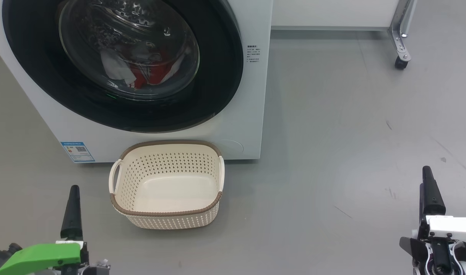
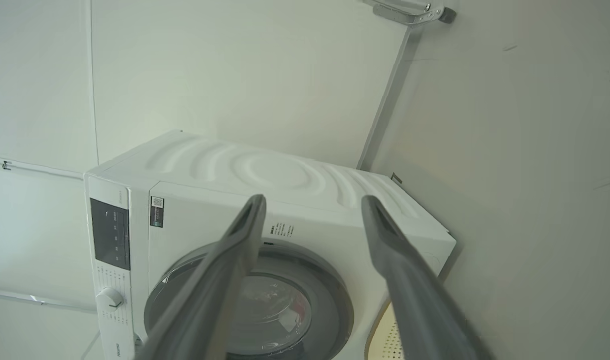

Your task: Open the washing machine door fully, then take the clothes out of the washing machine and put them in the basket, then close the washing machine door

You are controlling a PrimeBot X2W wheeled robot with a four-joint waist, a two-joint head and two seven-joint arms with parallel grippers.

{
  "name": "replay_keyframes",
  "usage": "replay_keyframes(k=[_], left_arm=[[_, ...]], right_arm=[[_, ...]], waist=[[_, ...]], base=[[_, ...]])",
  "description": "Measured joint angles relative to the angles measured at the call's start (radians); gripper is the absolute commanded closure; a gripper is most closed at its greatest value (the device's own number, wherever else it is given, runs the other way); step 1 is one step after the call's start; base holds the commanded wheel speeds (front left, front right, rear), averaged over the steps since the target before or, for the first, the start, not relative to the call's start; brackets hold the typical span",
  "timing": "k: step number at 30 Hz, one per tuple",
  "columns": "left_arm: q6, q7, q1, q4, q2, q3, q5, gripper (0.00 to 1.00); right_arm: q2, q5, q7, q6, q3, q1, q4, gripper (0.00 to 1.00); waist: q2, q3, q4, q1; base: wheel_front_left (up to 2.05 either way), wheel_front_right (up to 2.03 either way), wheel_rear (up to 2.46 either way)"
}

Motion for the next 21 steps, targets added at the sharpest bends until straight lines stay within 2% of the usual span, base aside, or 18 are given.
replay_keyframes(k=[9, 14, 19, 21], left_arm=[[0.000, -0.034, 0.000, -0.022, 0.017, -0.005, 0.094, 0.00], [0.000, -0.053, 0.000, -0.042, 0.025, -0.013, 0.197, 0.00], [0.000, -0.070, 0.000, -0.056, 0.027, -0.026, 0.278, 0.00], [0.000, -0.075, 0.001, -0.058, 0.036, -0.029, 0.344, 0.00]], right_arm=[[-0.004, -0.132, -0.031, 0.000, -0.009, 0.000, -0.058, 0.00], [-0.005, -0.213, -0.051, -0.001, -0.008, 0.000, -0.082, 0.00], [-0.006, -0.270, -0.066, -0.011, -0.002, 0.004, -0.098, 0.00], [-0.006, -0.303, -0.076, -0.020, 0.001, 0.007, -0.105, 0.00]], waist=[[0.0000, -0.001, 0.006, 0.0000], [0.0000, -0.003, 0.011, 0.0000], [0.0000, -0.005, 0.015, 0.0000], [0.0000, -0.006, 0.016, 0.0000]], base=[[0.00, 0.00, 0.00], [0.00, 0.00, 0.00], [0.00, 0.00, 0.00], [0.00, 0.00, 0.00]])
